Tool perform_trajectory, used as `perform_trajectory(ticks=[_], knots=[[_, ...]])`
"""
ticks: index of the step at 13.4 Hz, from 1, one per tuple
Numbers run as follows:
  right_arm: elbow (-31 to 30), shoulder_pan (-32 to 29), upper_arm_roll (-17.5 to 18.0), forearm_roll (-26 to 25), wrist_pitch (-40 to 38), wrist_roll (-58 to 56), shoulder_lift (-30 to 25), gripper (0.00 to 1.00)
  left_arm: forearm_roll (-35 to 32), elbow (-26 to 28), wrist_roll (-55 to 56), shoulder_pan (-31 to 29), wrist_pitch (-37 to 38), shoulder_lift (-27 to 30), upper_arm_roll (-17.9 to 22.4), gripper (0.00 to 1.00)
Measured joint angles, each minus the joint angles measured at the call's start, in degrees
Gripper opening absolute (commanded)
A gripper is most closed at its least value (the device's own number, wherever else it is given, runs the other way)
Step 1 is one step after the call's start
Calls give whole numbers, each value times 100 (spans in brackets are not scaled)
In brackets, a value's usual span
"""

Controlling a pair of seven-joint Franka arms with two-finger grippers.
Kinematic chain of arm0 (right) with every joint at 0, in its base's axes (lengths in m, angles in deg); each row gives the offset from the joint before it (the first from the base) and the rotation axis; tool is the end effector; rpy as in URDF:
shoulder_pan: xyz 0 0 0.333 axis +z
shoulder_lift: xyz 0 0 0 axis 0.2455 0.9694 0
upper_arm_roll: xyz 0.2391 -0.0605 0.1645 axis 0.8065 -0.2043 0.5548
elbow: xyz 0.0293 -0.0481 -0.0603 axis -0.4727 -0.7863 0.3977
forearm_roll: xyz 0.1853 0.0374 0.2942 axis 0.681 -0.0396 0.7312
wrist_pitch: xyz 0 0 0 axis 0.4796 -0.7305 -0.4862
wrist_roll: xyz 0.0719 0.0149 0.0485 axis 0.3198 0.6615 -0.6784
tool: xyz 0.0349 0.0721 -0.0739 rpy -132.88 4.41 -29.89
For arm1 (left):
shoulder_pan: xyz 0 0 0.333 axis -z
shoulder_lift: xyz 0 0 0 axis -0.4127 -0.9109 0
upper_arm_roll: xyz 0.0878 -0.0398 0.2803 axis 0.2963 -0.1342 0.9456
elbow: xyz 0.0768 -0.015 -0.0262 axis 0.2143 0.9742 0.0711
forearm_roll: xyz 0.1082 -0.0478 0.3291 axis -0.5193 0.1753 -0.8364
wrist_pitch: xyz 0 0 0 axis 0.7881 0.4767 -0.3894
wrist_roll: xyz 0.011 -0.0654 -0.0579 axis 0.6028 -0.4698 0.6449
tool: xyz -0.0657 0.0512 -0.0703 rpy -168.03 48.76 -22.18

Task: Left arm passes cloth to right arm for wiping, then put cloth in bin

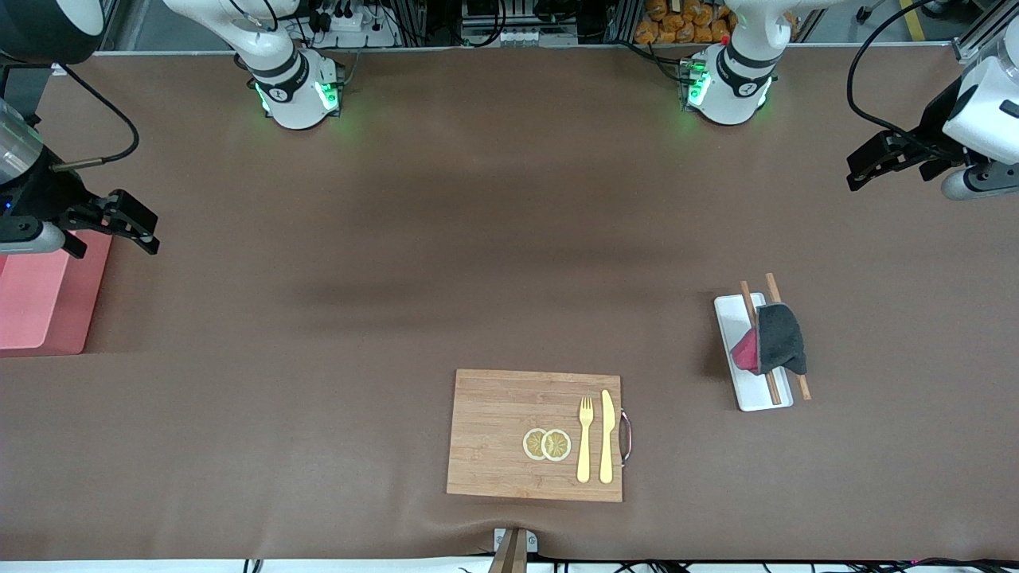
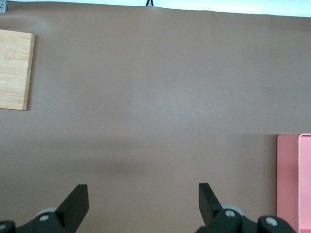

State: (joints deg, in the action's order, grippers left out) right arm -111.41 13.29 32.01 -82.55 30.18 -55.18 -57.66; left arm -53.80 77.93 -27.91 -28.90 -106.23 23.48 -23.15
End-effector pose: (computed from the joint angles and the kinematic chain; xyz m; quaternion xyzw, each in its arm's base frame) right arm 0.5226 0.0214 0.5918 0.9970 0.0291 0.0703 0.0119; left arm 0.4764 -0.0516 0.6167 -0.9977 -0.0623 0.0191 0.0199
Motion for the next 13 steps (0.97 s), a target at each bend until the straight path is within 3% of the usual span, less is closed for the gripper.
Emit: perform_trajectory(ticks=[8, 13], knots=[[-22, -284, -39, -2, -326, -6, 38, 100, 0, 0, 0, -3, -60, -89, 13, 100], [-26, -300, -46, -11, -386, -5, 41, 100, 0, 21, 11, -71, -1072, -852, 48, 100]])
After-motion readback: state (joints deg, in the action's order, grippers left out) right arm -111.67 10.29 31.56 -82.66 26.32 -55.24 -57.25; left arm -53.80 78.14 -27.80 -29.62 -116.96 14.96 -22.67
